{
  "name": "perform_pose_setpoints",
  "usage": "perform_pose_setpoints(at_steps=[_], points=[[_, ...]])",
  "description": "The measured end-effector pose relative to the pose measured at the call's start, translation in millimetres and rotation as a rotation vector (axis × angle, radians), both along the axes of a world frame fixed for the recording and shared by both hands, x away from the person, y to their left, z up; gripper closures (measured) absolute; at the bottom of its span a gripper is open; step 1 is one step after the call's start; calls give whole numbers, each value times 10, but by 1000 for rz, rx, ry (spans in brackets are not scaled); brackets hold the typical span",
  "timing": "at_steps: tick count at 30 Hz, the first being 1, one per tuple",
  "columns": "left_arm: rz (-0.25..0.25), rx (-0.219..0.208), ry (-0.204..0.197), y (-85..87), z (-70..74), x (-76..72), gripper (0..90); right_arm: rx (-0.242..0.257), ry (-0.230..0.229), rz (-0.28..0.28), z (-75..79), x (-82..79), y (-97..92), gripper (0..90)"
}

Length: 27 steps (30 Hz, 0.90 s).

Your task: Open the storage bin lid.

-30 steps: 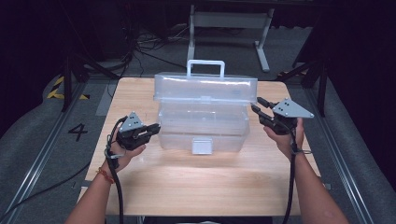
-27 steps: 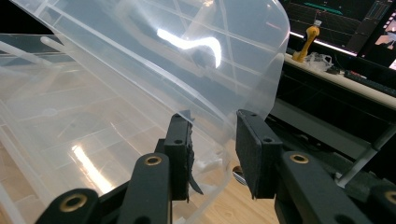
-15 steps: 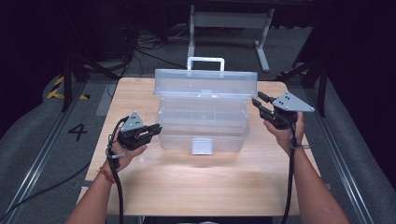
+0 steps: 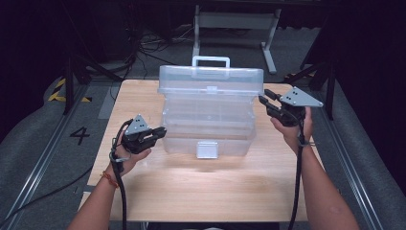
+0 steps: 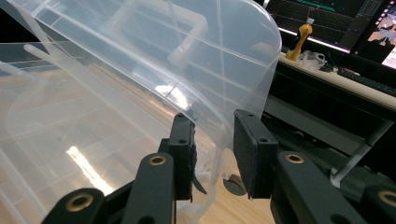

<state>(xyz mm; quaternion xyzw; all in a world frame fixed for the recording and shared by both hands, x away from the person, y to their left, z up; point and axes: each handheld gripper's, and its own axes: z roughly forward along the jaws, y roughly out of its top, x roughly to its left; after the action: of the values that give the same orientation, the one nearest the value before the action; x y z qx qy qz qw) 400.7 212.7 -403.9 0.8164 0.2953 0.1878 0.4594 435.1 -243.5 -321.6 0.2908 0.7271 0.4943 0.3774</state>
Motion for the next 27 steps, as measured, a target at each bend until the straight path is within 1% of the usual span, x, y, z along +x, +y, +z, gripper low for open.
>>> perform_pose_setpoints(at_steps=[1, 3, 5, 15, 19, 23, 27], points=[[1, 8, -7, -3, 3, 4, 808, -2, -2, -1, 7, 10, 2, 699], [4, 16, -6, -11, 7, 2, 807, 3, 2, -5, 25, 27, 7, 701], [2, 14, -1, -7, 8, 9, 807, 12, 7, -9, 36, 39, 10, 701], [1, 19, -4, -10, 5, 19, 809, 1, 19, -17, 109, 106, 21, 707], [1, 21, -6, -11, 4, 21, 809, 7, 28, -18, 136, 138, 20, 708], [0, 21, -7, -12, 3, 23, 809, 7, 29, -20, 162, 173, 24, 711], [1, 15, 1, -17, -3, 23, 809, 4, 28, -25, 190, 209, 31, 714]])
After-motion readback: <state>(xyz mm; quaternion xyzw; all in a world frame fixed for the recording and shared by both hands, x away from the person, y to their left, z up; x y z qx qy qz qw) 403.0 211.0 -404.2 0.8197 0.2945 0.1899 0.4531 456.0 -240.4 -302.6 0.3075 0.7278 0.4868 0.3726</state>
